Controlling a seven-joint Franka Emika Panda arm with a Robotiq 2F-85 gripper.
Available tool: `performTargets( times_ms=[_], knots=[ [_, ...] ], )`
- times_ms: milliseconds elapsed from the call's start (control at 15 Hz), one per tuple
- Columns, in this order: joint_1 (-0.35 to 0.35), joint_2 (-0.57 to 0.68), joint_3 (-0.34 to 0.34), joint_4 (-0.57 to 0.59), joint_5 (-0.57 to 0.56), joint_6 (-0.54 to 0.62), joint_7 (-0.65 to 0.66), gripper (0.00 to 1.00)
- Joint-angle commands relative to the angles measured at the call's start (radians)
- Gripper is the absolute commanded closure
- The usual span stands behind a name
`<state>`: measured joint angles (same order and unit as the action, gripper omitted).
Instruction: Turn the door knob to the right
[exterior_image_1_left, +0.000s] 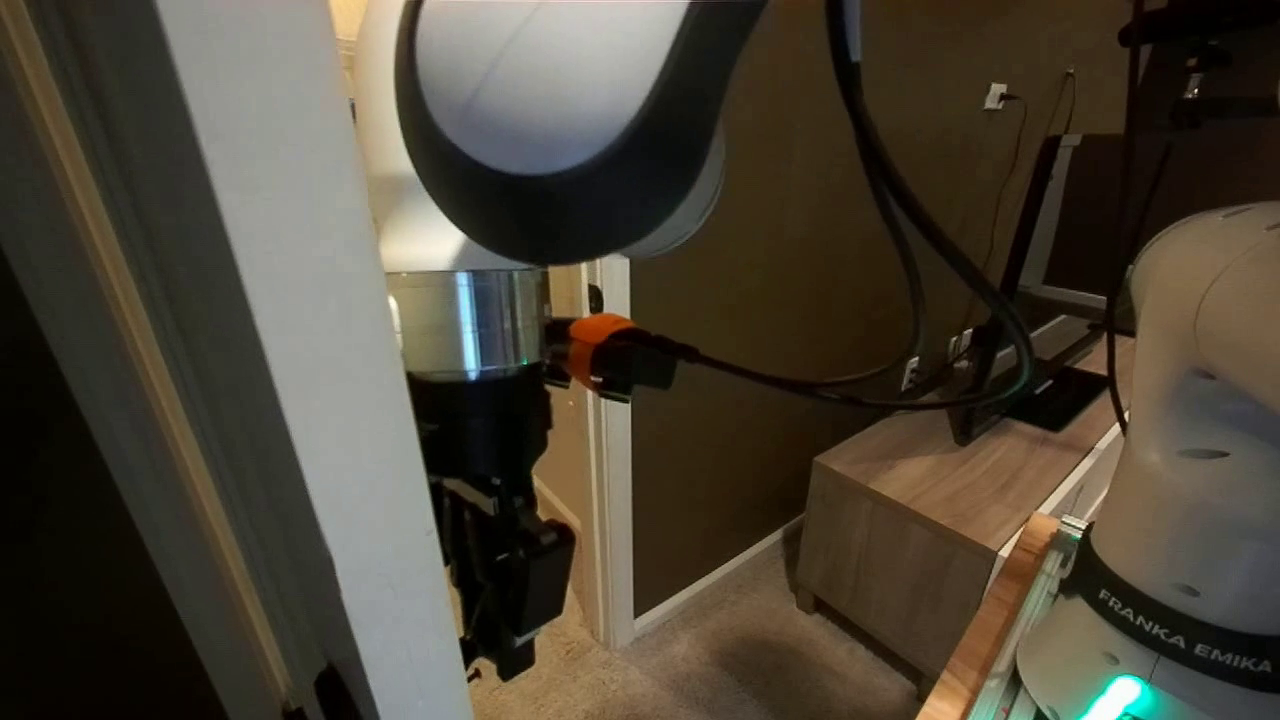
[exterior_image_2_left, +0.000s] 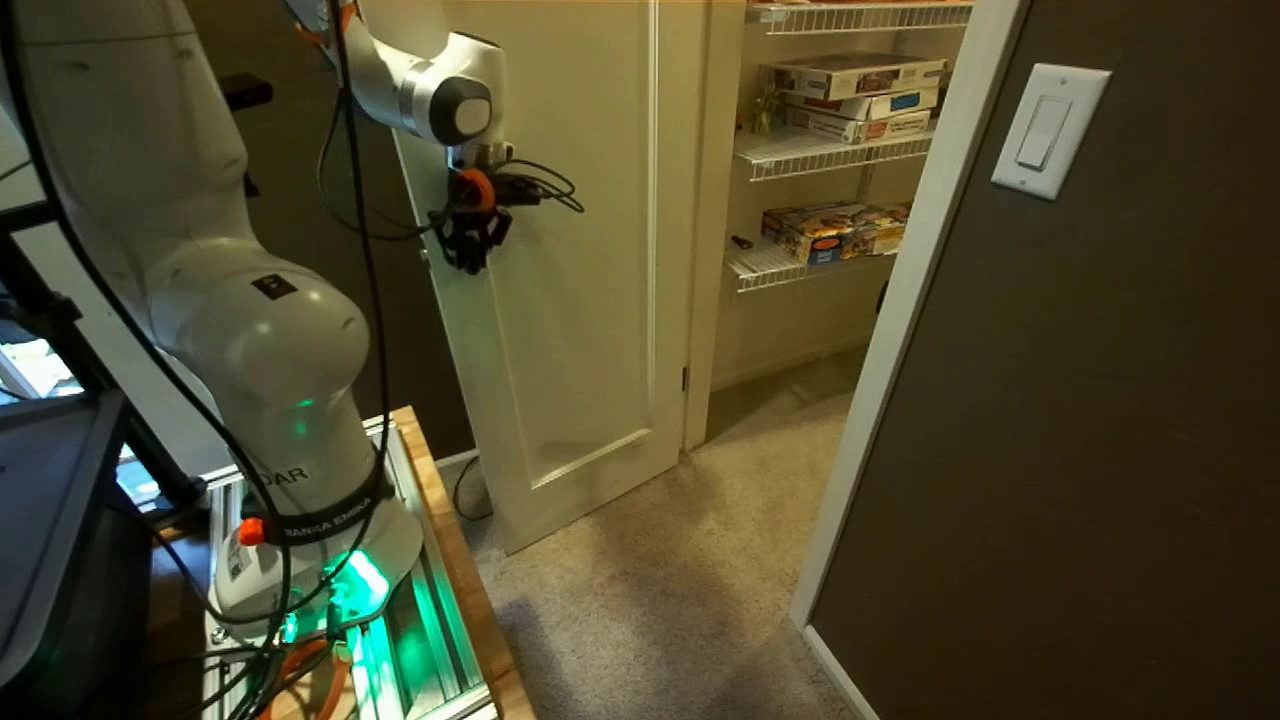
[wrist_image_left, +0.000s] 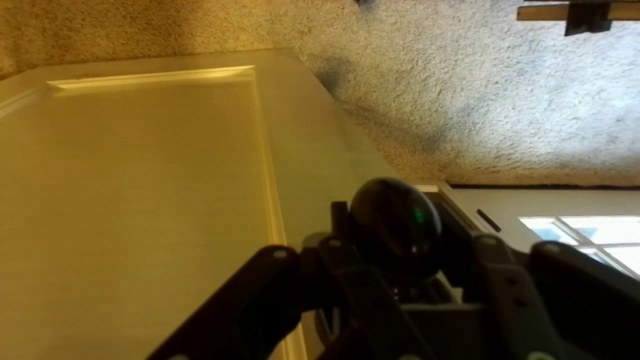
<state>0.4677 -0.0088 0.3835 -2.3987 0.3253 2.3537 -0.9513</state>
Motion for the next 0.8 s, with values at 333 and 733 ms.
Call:
performTargets(
  times_ms=[333,733],
  knots=[
    [-0.109,0.070,-0.020,0.141,0.199,-0.375,-0.142,0.83],
    [-0.155,0.165,-0.016,0.221,0.226,-0.497,-0.115,0.83]
  ],
)
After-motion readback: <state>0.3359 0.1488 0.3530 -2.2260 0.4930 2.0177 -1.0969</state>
